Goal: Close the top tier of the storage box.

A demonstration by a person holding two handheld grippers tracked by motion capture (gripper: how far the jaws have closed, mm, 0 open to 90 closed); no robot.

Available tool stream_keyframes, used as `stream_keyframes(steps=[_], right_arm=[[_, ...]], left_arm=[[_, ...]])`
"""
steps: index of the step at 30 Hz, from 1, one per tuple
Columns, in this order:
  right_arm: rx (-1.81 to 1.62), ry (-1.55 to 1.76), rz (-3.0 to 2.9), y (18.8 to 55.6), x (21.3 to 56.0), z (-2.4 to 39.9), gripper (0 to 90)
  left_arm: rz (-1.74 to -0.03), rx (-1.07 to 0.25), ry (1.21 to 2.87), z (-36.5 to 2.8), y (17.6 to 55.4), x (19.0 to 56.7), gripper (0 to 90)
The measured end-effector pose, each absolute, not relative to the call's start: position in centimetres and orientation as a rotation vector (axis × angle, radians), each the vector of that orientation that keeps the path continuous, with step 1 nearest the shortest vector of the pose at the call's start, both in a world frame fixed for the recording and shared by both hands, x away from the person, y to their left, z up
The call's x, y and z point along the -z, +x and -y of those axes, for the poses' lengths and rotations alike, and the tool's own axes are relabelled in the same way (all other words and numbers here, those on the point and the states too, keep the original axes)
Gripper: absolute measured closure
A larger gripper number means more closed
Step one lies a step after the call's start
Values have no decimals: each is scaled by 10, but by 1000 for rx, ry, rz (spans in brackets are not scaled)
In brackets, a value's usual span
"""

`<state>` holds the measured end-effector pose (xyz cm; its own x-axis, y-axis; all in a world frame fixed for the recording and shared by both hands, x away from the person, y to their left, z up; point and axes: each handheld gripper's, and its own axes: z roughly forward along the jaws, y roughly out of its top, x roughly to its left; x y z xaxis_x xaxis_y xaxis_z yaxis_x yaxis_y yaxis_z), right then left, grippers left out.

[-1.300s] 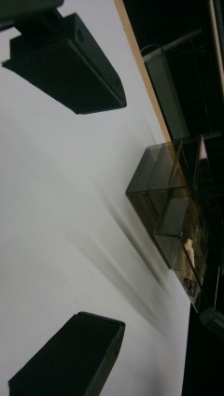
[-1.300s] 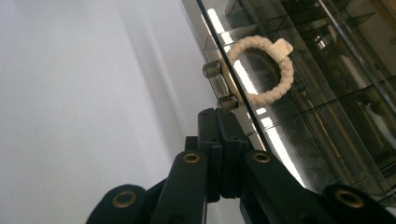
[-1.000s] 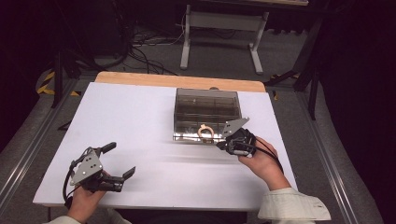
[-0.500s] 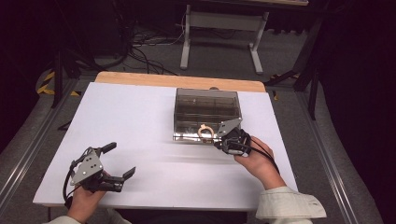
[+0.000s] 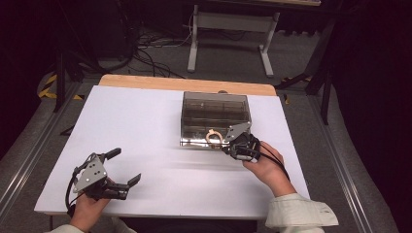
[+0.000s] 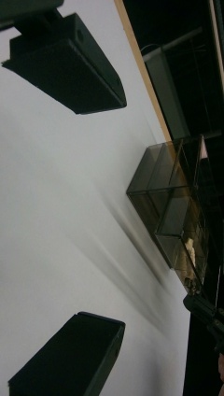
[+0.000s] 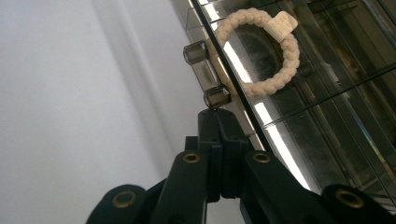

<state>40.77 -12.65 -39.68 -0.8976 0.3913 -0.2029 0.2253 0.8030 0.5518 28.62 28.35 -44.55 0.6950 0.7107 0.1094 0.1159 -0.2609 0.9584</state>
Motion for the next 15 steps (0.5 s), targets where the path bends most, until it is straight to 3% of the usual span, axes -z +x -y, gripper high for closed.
stream_keyframes(steps=[15], right_arm=[[-760,493,-2679,409,396,127,900]], left_arm=[[-653,-658,1771,-283,287,446,1]])
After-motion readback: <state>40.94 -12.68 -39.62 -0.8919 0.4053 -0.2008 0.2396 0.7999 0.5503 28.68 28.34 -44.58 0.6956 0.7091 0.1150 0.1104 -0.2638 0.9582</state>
